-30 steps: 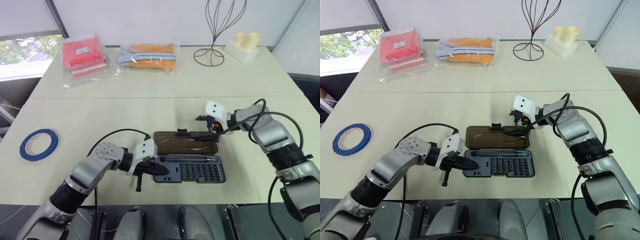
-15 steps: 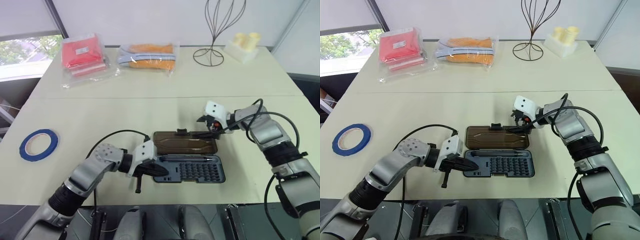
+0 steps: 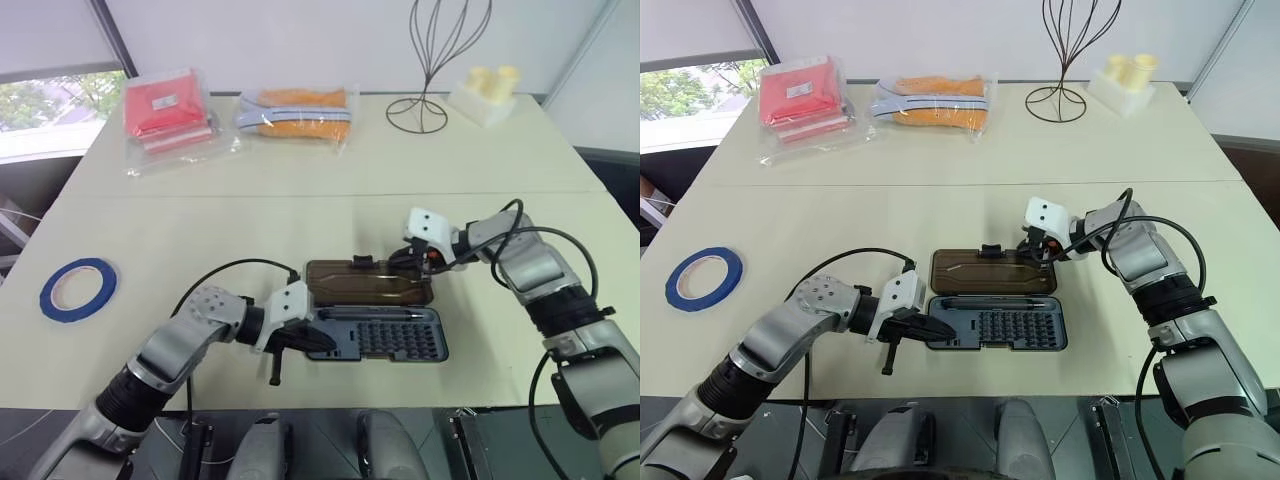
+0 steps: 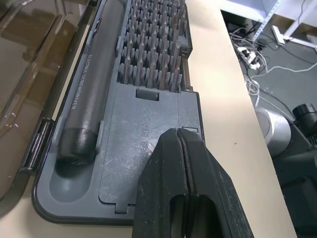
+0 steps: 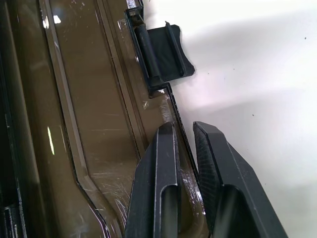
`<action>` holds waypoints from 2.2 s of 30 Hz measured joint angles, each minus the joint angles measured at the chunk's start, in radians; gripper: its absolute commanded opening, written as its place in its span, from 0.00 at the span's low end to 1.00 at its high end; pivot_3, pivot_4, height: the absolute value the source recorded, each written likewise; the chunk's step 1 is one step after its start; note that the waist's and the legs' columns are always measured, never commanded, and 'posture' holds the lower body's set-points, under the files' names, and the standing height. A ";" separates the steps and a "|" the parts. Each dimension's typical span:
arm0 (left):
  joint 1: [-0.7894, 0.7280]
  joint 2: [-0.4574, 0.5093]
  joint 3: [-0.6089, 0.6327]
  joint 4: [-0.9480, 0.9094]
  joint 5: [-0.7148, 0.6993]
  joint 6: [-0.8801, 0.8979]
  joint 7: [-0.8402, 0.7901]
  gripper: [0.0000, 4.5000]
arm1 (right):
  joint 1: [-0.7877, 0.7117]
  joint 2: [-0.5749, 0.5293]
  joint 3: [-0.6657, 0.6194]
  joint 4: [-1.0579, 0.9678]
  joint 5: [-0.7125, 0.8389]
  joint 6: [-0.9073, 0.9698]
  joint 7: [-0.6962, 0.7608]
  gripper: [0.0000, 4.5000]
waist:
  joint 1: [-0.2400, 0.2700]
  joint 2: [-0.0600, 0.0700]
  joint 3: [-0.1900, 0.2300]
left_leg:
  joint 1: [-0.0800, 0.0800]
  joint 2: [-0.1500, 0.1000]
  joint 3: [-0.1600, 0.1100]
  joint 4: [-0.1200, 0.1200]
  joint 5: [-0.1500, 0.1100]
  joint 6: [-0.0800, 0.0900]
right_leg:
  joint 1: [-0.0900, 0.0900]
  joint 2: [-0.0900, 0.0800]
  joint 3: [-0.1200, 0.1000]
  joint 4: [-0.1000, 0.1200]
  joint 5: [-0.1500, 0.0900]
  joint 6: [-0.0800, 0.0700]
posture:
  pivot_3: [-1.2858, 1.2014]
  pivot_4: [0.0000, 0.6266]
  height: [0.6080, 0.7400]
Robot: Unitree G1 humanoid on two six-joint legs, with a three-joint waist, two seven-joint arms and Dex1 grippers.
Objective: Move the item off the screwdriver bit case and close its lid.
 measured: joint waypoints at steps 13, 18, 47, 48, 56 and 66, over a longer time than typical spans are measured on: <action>0.002 -0.011 0.003 0.006 0.004 -0.010 0.027 0.00 | -0.002 0.014 0.005 -0.028 -0.071 -0.049 0.022 0.00 | -0.008 -0.001 -0.001 | 0.002 0.001 0.000 0.000 0.000 0.000 | 0.000 0.001 0.001 0.001 0.000 0.000 | 0.52 0.24 1.00; -0.004 -0.019 0.013 0.027 0.007 -0.020 0.042 0.00 | 0.017 0.009 0.012 -0.115 -0.139 -0.188 -0.041 0.00 | -0.008 -0.001 -0.001 | 0.002 0.001 0.000 0.000 0.000 0.000 | 0.000 0.001 0.001 0.001 0.000 0.000 | 0.52 0.24 1.00; -0.355 -0.078 0.482 0.358 -0.191 0.109 0.289 0.00 | 0.225 0.001 -0.067 -0.494 -0.280 -0.280 -0.319 0.00 | -0.002 -0.002 -0.001 | 0.001 0.000 0.000 0.000 0.002 -0.003 | 0.000 0.001 0.000 0.001 0.000 0.000 | 0.52 0.24 1.00; -0.343 -0.077 0.462 0.385 -0.167 0.088 0.286 0.00 | 0.225 0.001 -0.067 -0.498 -0.283 -0.279 -0.320 0.00 | -0.002 -0.002 -0.001 | 0.001 0.000 0.000 0.000 0.002 -0.003 | 0.000 0.001 0.000 0.001 0.000 0.000 | 0.52 0.24 1.00; -0.273 -0.101 0.325 0.489 -0.046 -0.051 0.206 0.00 | 0.225 0.008 -0.067 -0.504 -0.291 -0.257 -0.327 0.00 | 0.000 -0.002 -0.001 | 0.001 0.000 0.000 0.000 0.002 -0.003 | 0.000 0.001 0.000 0.001 0.000 0.000 | 0.52 0.24 1.00; -0.267 -0.117 0.285 0.555 0.012 -0.108 0.135 0.00 | 0.225 0.011 -0.067 -0.513 -0.293 -0.240 -0.329 0.00 | -0.001 -0.002 -0.001 | 0.001 0.000 0.000 0.000 0.002 -0.003 | 0.000 0.001 0.000 0.001 0.000 0.000 | 0.52 0.24 1.00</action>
